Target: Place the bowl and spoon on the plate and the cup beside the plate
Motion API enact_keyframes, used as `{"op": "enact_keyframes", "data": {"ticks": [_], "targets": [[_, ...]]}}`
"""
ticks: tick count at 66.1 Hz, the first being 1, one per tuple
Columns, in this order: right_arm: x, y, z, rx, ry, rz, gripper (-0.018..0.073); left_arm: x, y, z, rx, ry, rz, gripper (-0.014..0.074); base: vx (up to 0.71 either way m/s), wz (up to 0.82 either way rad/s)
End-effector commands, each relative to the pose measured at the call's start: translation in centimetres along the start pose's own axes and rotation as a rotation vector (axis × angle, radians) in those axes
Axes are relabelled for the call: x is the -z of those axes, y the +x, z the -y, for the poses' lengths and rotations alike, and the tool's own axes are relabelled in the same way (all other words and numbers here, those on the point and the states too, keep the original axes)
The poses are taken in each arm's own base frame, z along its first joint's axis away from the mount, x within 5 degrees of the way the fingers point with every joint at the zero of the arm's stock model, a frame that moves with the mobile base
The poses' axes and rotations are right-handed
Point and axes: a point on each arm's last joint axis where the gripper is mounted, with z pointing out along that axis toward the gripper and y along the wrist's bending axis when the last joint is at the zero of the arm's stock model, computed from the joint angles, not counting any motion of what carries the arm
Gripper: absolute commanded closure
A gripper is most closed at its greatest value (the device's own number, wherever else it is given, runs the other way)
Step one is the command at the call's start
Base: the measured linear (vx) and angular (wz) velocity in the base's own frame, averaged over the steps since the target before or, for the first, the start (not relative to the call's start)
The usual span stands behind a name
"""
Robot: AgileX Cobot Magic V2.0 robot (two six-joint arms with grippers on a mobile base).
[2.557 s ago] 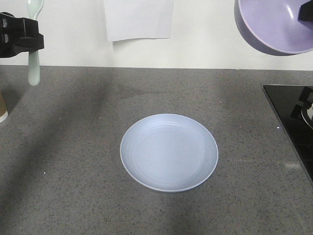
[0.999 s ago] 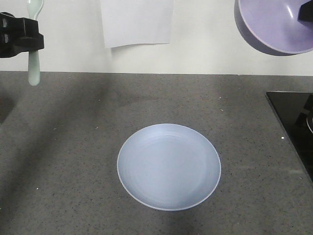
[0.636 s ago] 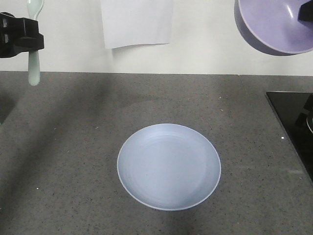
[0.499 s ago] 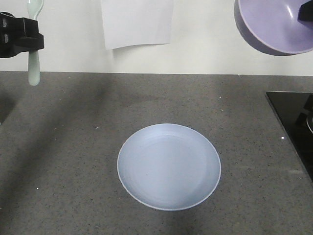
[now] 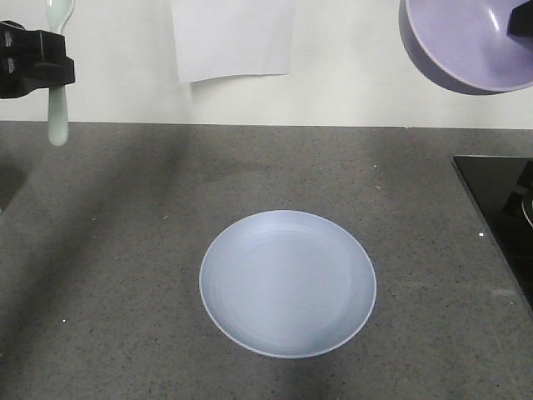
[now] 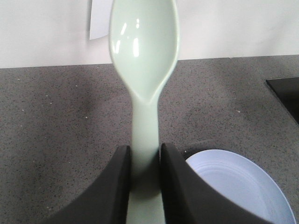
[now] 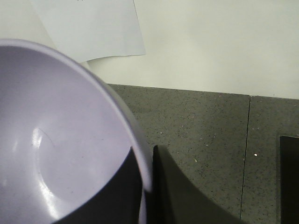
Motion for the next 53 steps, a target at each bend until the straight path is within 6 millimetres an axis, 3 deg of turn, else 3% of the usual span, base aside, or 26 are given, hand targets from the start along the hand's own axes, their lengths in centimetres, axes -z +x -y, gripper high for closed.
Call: {"op": "enact_keyframes", "data": {"ticks": [1,53], "targets": [[1.67,-1.25,-0.67,0.009,-0.004,0.113,0.0569,1.52,-1.2,0.69,0.003,0.028,0.11,0.0602,0.0,0.0],[1.67,-1.25,-0.67,0.009,-0.004,0.113,0.0569,1.52,-1.2,0.69,0.003,0.028,0.11,0.0602,0.0,0.0]]}}
